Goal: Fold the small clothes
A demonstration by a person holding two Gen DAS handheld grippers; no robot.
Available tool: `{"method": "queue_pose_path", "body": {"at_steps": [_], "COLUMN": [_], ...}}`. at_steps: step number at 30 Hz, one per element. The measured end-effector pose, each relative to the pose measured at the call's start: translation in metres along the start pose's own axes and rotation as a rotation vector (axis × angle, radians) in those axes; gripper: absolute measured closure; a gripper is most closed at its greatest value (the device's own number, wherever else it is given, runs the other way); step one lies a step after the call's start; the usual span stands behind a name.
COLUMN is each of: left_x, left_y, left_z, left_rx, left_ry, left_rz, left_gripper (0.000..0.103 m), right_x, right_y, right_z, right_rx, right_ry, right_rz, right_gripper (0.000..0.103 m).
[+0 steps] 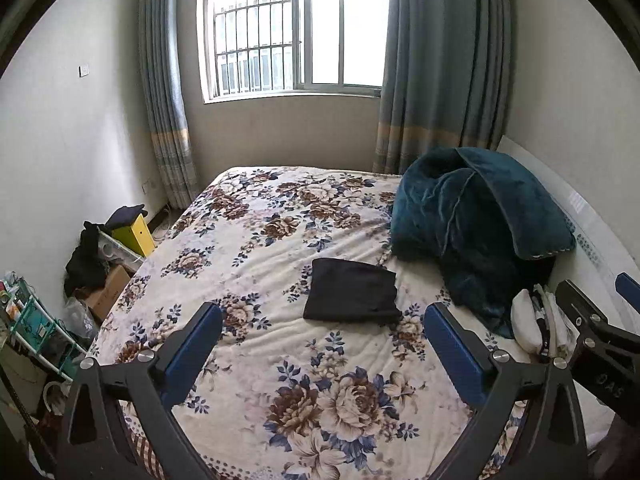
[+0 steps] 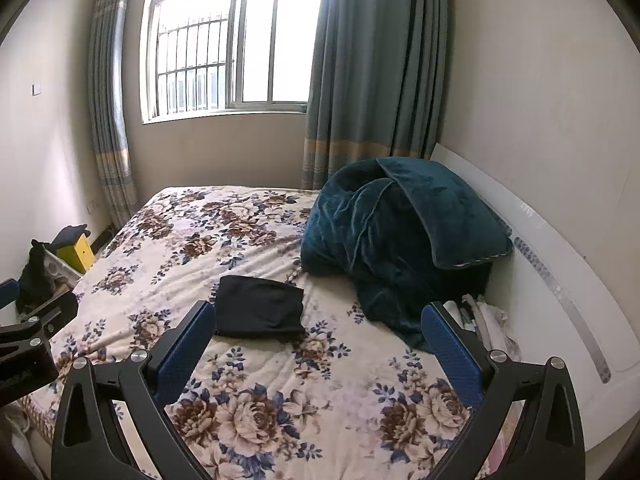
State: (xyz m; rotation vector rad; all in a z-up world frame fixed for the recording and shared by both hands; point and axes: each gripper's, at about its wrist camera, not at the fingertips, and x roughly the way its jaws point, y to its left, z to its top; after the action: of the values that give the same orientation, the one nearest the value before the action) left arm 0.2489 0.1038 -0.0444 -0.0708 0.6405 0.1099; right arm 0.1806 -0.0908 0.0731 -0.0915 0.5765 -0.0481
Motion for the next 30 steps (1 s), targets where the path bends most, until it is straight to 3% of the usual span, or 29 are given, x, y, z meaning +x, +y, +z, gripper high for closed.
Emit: {"method": "queue_pose_path", "body": {"at_steps": [30], "left_x": [-0.008], "left_y": [0.001], "left_z": [0.0], "left_rx": [-0.012], "left_ry": [-0.009], "left_rz": [0.013], "left_gripper": [0.0], "right_x": [0.005], "right_y": [0.012], "right_z": [0.005], "right_rx": [-0.01], "right_ry": [-0.011], "right_rz": [0.041], "right_gripper": [0.0]}}
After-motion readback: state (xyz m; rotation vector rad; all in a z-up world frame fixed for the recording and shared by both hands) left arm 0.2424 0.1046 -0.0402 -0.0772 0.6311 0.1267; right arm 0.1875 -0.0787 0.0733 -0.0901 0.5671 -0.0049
